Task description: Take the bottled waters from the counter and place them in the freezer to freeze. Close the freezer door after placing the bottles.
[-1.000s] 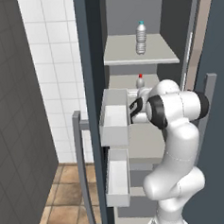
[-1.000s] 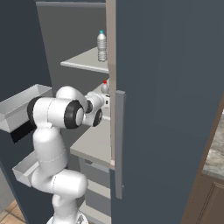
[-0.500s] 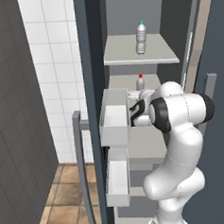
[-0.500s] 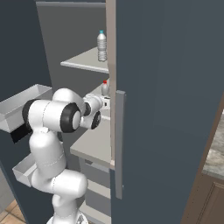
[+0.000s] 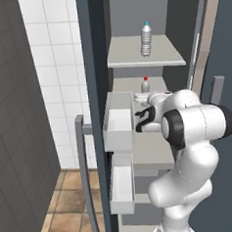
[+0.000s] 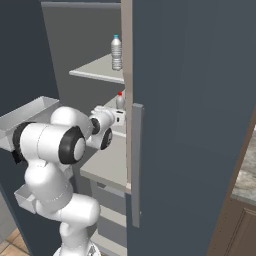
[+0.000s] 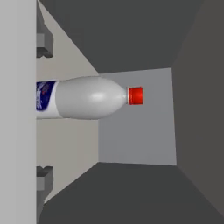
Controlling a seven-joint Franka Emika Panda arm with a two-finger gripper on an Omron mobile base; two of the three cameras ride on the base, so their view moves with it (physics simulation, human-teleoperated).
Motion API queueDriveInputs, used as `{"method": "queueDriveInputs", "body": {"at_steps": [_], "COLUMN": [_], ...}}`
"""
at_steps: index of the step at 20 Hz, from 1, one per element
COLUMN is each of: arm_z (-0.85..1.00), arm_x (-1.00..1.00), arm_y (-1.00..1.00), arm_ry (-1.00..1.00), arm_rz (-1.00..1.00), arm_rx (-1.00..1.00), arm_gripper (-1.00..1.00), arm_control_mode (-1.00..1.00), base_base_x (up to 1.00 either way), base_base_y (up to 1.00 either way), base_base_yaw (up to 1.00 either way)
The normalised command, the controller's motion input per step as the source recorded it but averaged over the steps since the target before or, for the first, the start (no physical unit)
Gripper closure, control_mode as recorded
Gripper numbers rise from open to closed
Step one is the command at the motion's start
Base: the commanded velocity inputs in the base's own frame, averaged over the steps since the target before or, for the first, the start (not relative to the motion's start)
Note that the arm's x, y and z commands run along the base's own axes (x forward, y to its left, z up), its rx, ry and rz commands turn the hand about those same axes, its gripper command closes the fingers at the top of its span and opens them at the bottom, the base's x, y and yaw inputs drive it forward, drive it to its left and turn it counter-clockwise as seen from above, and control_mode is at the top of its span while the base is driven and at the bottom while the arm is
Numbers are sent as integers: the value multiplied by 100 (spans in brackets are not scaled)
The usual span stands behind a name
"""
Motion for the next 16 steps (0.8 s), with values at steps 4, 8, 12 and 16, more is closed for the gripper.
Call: {"method": "queueDriveInputs", "body": {"at_steps": [4, 8, 12, 16], "arm_z": [36, 18, 23, 26], "arm_x": [-44, -46, -26, -21], "arm_y": [0, 0, 0, 0], "arm_ry": [0, 6, 15, 20], "arm_rz": [0, 2, 1, 0], "arm_rx": [1, 0, 4, 4], "arm_gripper": [-100, -100, -100, -100], "arm_control_mode": [-100, -100, -100, -100], "base_base_x": [0, 0, 0, 0], "base_base_y": [0, 0, 0, 0], "base_base_yaw": [0, 0, 0, 0]}}
